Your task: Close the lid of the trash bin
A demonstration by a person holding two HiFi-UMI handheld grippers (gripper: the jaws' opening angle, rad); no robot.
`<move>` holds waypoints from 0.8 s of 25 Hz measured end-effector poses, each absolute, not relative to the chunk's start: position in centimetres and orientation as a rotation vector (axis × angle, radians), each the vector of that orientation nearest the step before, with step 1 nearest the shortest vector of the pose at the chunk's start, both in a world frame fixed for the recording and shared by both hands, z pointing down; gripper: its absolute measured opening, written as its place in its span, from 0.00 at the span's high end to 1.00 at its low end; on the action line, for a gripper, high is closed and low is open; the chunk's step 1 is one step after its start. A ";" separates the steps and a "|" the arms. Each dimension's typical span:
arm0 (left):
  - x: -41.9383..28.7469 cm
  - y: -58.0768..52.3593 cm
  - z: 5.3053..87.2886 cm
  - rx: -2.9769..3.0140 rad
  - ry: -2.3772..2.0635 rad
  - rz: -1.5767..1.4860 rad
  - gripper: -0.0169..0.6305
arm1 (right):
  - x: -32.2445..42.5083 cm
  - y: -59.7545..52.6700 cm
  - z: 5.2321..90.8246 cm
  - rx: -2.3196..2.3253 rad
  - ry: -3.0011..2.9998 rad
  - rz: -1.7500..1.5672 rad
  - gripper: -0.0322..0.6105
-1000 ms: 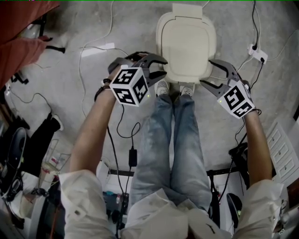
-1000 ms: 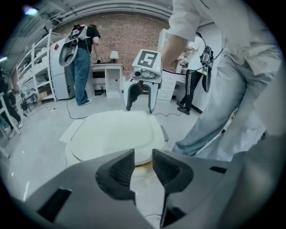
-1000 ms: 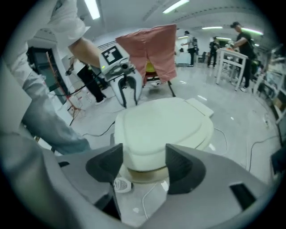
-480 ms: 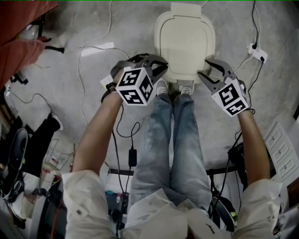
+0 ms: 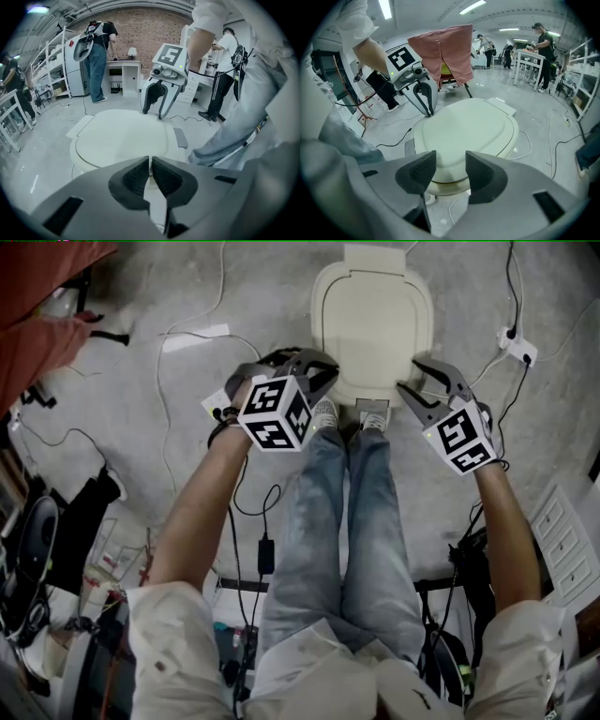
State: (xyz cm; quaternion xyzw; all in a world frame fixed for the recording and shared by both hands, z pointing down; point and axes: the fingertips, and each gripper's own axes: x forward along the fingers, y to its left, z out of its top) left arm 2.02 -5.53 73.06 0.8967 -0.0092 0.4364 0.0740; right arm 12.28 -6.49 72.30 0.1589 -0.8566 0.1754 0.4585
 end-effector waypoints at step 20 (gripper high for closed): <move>2.1 -7.4 70.6 2.723 -0.326 1.101 0.92 | 13.4 -9.8 70.0 0.752 -2.162 0.550 0.92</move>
